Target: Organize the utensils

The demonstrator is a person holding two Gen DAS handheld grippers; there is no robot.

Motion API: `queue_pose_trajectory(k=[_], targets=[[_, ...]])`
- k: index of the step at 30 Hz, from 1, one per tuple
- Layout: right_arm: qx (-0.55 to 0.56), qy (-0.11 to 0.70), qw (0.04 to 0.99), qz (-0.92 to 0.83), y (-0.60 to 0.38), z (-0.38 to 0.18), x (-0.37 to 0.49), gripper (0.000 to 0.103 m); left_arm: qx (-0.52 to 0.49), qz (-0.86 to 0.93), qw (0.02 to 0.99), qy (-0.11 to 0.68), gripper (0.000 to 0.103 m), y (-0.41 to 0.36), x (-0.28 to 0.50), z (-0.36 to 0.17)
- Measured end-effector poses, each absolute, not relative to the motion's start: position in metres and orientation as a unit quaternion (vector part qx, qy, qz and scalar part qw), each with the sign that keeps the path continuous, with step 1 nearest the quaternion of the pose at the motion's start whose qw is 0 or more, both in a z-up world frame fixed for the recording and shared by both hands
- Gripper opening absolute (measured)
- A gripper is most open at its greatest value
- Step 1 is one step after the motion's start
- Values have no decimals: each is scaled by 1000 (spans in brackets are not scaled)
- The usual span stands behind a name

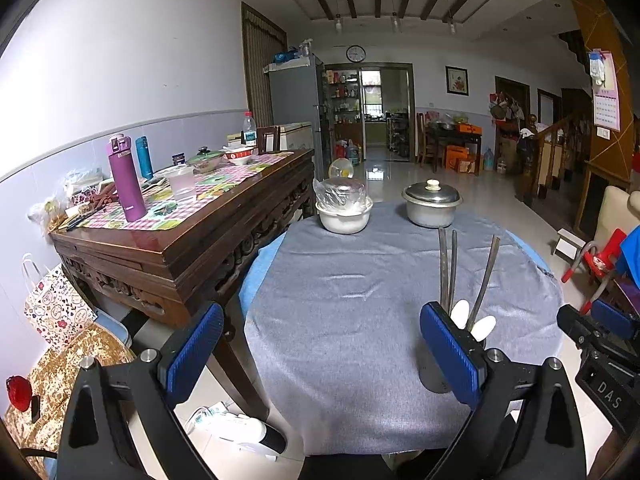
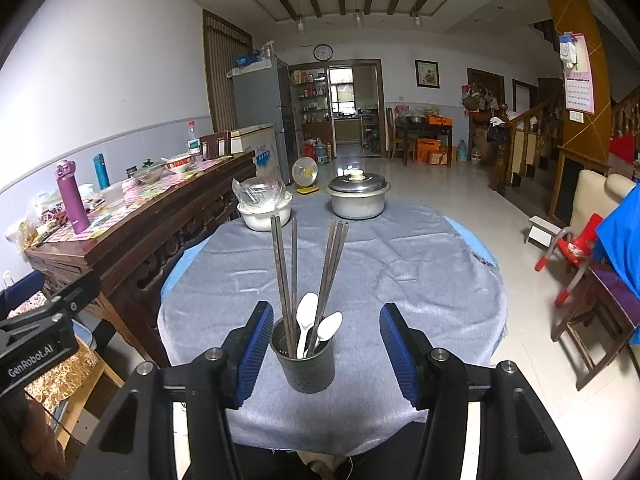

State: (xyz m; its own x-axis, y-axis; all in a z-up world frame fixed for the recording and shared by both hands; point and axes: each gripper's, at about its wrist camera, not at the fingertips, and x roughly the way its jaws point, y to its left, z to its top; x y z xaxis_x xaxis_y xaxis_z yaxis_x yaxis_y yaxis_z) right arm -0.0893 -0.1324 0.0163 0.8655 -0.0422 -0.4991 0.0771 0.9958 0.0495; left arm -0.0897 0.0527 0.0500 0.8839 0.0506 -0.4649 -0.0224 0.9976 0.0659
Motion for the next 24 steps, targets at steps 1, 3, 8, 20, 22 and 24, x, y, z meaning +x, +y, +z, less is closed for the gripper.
queue_pose_trajectory(k=[1,3,8,20,22,24], targets=[[36,259,965,-31,-133,15,-89,60,30,19,970,240,99,53,-90,50],[35,259,965,-31,-134,14,-89,60,31,19,970,241,99,52,-90,50],[35,259,965,-30,-134,13,-89,60,30,19,970,242,99,51,-91,50],[34,258,965,-29,-136,11,-90,60,30,18,969,245,99,50,-92,51],[33,258,965,-28,-136,10,-90,60,30,15,968,247,99,50,-92,51],[34,258,965,-29,-136,11,-90,60,30,15,968,248,99,50,-92,51]])
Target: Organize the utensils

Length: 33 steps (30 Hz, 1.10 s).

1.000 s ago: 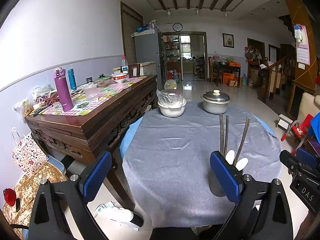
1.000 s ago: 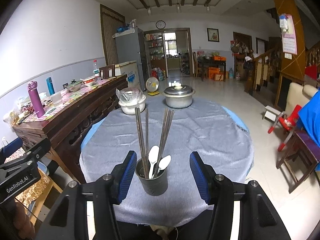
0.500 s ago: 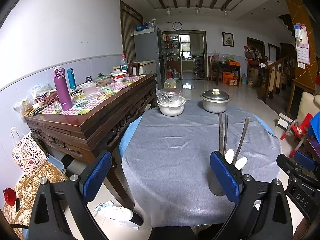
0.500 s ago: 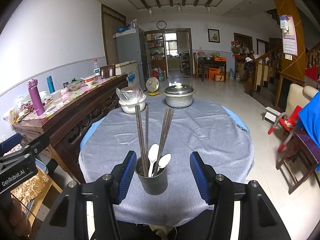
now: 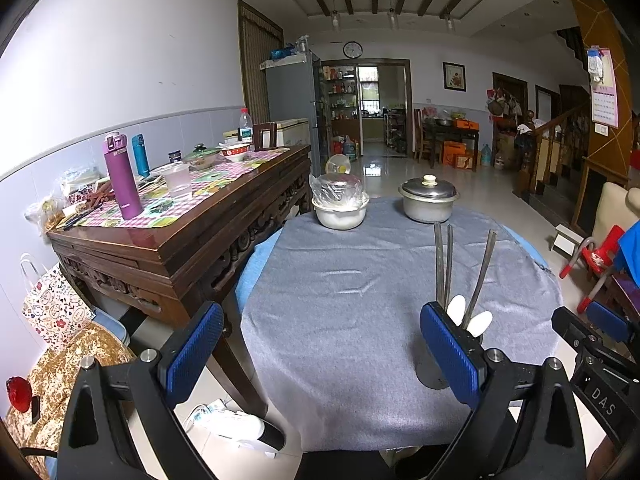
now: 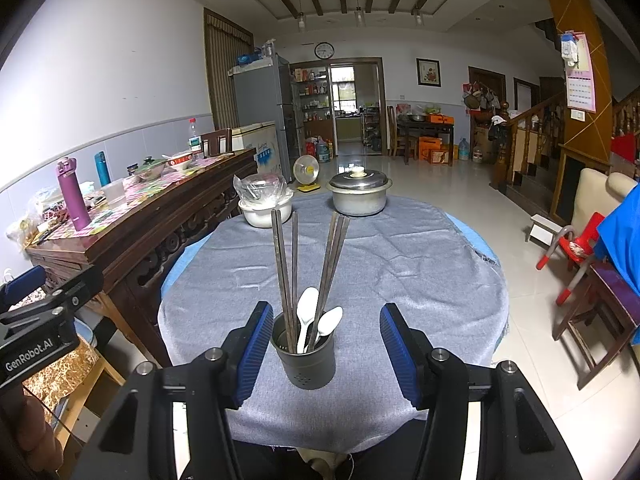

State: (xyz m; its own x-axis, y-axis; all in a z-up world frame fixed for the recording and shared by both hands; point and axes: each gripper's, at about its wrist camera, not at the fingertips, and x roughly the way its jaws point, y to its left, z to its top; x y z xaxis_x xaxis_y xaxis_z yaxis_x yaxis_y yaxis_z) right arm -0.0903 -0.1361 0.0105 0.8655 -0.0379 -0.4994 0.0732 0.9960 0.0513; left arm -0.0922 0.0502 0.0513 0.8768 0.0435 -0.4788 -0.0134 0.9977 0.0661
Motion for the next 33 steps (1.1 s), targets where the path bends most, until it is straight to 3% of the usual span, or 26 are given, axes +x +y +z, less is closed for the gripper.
queue_pose_trajectory(k=[33], targets=[[33,256,966,-28,-134,13,-92,60,30,5,968,251,99,52,-93,50]])
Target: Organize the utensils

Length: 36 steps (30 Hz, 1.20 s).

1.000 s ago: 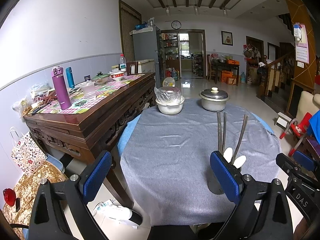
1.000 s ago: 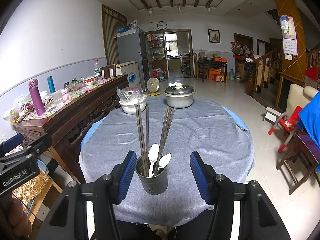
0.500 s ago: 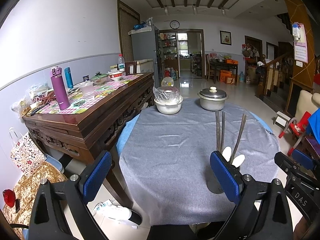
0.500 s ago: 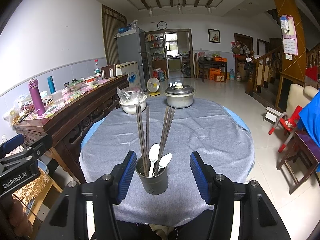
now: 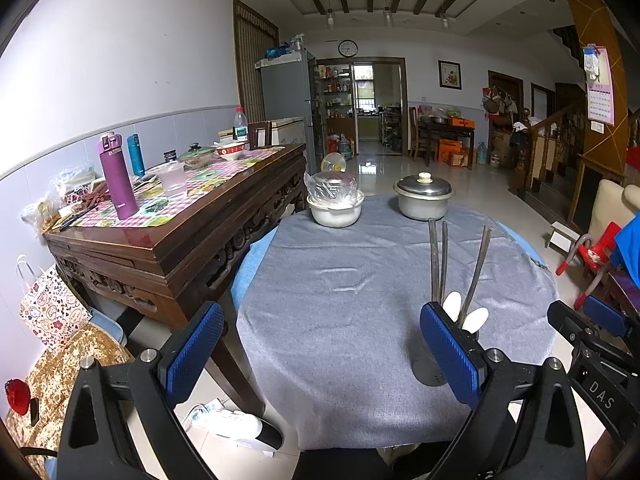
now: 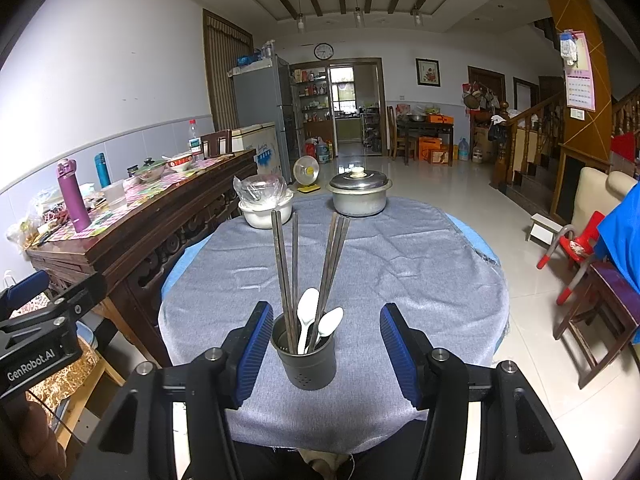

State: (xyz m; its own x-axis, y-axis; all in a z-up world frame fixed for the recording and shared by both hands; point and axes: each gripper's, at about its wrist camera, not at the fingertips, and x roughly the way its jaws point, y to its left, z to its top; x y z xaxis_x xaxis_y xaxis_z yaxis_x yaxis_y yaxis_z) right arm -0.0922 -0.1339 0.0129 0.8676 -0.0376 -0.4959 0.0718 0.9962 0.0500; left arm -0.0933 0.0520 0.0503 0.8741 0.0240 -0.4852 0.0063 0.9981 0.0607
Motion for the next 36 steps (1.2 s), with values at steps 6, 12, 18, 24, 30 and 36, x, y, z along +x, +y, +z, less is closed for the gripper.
queue_pose_trajectory(k=[6,12,18,24,30,36], targets=[[30,251,967,-26,-132,16,-93,60,30,2,967,252,99,52,-93,51],[37,251,967,-30,-132,18,-93,60,30,2,968,251,99,53,-93,51],[35,250,967,-28,-132,20,-93,60,30,3,968,250,99,52,-93,52],[34,250,967,-27,-131,21,-91,60,29,5,969,247,99,52,-93,54],[35,247,968,-26,-128,22,-91,60,31,4,969,244,99,50,-94,55],[35,245,968,-27,-128,24,-90,60,30,4,969,247,99,50,-92,53]])
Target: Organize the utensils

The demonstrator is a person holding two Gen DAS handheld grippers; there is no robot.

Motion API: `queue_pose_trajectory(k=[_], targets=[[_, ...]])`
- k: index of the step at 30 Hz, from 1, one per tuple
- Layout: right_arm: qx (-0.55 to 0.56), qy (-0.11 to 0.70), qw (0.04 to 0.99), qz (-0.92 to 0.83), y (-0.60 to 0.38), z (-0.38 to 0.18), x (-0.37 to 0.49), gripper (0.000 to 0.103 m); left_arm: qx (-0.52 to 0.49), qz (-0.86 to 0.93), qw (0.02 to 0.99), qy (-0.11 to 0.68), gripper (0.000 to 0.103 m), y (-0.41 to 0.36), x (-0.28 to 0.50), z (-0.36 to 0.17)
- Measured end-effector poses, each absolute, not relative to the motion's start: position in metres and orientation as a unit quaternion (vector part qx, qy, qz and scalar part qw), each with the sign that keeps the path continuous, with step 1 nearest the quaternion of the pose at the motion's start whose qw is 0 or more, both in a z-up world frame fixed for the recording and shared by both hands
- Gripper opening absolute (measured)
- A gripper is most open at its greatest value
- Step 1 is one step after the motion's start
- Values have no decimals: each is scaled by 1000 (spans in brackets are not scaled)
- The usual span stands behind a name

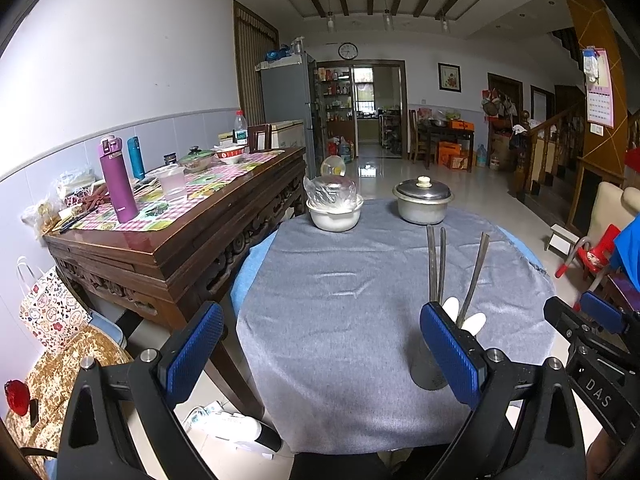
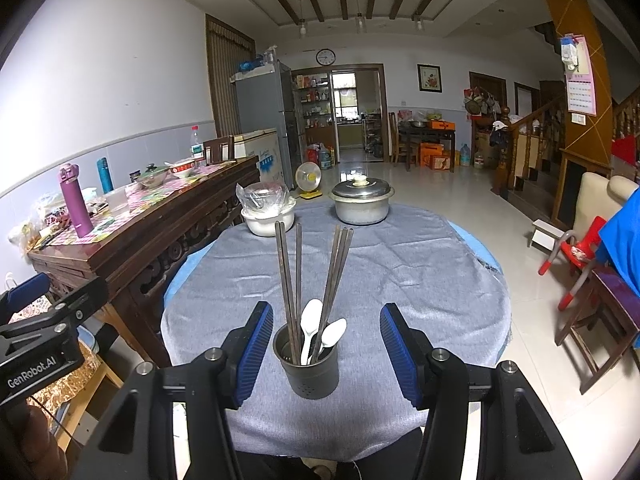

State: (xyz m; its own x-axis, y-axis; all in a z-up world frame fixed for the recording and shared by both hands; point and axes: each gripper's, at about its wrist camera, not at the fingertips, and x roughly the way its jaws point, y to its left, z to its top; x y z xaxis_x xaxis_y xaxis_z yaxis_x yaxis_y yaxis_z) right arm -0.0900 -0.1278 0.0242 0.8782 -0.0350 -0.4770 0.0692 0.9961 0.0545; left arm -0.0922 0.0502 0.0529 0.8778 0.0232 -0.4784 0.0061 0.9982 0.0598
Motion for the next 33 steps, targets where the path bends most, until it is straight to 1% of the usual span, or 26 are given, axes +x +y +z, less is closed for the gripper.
queue_pose_trajectory(k=[22,33], targets=[[31,244,969,-16,-124,17,-77,60,25,10,965,261,99,58,-84,46],[27,244,969,-7,-132,3,-51,60,26,13,960,278,99,53,-49,26]])
